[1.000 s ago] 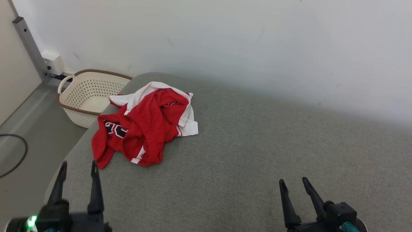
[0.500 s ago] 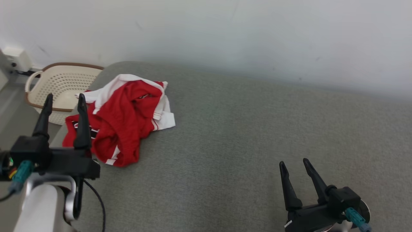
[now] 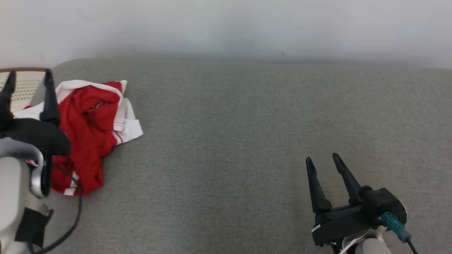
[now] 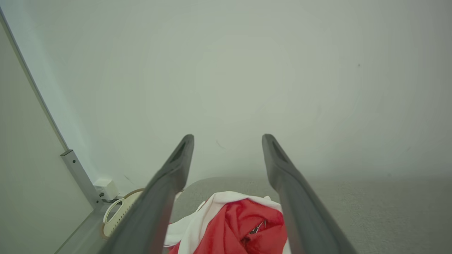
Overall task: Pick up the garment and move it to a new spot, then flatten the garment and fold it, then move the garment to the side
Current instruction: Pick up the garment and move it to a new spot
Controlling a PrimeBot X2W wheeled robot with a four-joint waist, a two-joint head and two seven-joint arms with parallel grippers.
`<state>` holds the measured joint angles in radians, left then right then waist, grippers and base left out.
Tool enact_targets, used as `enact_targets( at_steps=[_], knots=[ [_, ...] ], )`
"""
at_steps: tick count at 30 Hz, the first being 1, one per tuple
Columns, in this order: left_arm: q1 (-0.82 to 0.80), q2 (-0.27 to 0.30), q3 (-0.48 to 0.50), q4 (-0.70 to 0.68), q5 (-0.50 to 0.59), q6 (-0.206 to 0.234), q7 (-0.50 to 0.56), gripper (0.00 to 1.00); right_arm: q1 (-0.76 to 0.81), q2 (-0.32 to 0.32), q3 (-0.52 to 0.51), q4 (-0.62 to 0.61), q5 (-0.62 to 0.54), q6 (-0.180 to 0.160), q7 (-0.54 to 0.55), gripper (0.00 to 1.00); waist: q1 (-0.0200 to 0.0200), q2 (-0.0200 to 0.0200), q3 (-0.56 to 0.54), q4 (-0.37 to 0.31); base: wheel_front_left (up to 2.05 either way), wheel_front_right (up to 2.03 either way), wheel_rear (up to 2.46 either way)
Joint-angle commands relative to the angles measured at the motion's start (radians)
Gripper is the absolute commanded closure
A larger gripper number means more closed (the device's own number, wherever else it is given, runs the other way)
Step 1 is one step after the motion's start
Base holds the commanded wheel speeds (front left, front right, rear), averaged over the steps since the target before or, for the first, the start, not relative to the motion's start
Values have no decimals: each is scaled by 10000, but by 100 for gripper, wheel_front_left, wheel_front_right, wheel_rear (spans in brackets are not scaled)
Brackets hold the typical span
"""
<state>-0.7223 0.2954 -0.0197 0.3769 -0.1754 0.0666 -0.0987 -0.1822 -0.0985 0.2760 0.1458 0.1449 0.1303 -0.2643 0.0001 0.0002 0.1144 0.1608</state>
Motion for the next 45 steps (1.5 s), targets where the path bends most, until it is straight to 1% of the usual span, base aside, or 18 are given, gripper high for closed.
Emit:
enact_targets(
  at_steps=[1, 10, 12, 13, 15, 18, 20, 28, 30, 33, 35, 36, 38, 42, 45],
  knots=[
    [-383, 272, 64, 418, 38, -28, 77, 0, -141, -30, 50, -26, 70, 8, -33, 0, -1, -2, 542, -788, 0, 0, 0],
    [-1419, 953, 160, 2653, -108, -281, 626, 0, -341, -5, 73, -78, 151, 8, -33, 0, -1, -2, 925, -1590, 0, 0, 0],
    [-1557, 1087, 168, 3231, -150, -350, 781, 0, -369, 8, 75, -55, 161, 8, -33, 0, -1, -2, 973, -1727, 0, 0, 0],
    [-1557, 1087, 168, 3231, -150, -350, 781, 0, -369, 8, 75, -55, 161, 8, -33, 0, -1, -2, 973, -1727, 0, 0, 0],
    [-1696, 1290, 143, 3850, -132, -421, 1040, 0, -432, 1, 81, -41, 181, 8, -31, 0, -1, -2, 1022, -1868, 0, 0, 0],
    [-1984, 1520, 181, 4613, -224, -579, 1113, 0, -478, -41, 70, -42, 206, 8, -33, 0, -1, -2, 1104, -2032, 0, 0, 0],
    [-1972, 1462, 66, 5065, -171, -548, 1287, 0, -500, -70, 51, -27, 217, 8, -33, 0, -1, -2, 1130, -2096, 0, 0, 0],
    [-2126, 1850, -270, 6695, 16, -613, 2066, 0, -536, -127, 128, -59, 217, 8, -33, 0, -1, -2, 1228, -2311, 0, 0, 0],
    [-2206, 1818, -288, 6967, -45, -710, 2201, 0, -550, -145, 137, -55, 224, 8, -33, 0, -1, -2, 1242, -2347, 0, 0, 0],
    [-2297, 1833, -337, 7237, -68, -630, 2167, 0, -545, -165, 124, -59, 222, 8, -33, 0, -1, -2, 1248, -2374, 0, 0, 0],
    [-2318, 1844, -345, 7507, -126, -664, 2326, 0, -551, -177, 120, -48, 215, 8, -33, 0, -1, -2, 1245, -2388, 0, 0, 0],
    [-2337, 1853, -402, 7578, -90, -690, 2346, 40, -557, -185, 120, -41, 220, 8, -33, 0, -1, -2, 1240, -2393, 0, 0, 0],
    [-2416, 1876, -432, 7664, -85, -659, 2231, 100, -562, -195, 109, -37, 221, 8, -33, 0, -1, -2, 1234, -2393, 0, 0, 0],
    [-2548, 1863, -579, 7763, -44, -814, 2063, 100, -534, -194, 67, -21, 227, 8, -33, 0, -1, -2, 1199, -2325, 0, 0, 0],
    [-2680, 1857, -718, 7587, 38, -893, 1555, 100, -487, -153, 47, -16, 214, 8, -33, 0, -1, -2, 1122, -2235, 0, 0, 0]
  ],
)
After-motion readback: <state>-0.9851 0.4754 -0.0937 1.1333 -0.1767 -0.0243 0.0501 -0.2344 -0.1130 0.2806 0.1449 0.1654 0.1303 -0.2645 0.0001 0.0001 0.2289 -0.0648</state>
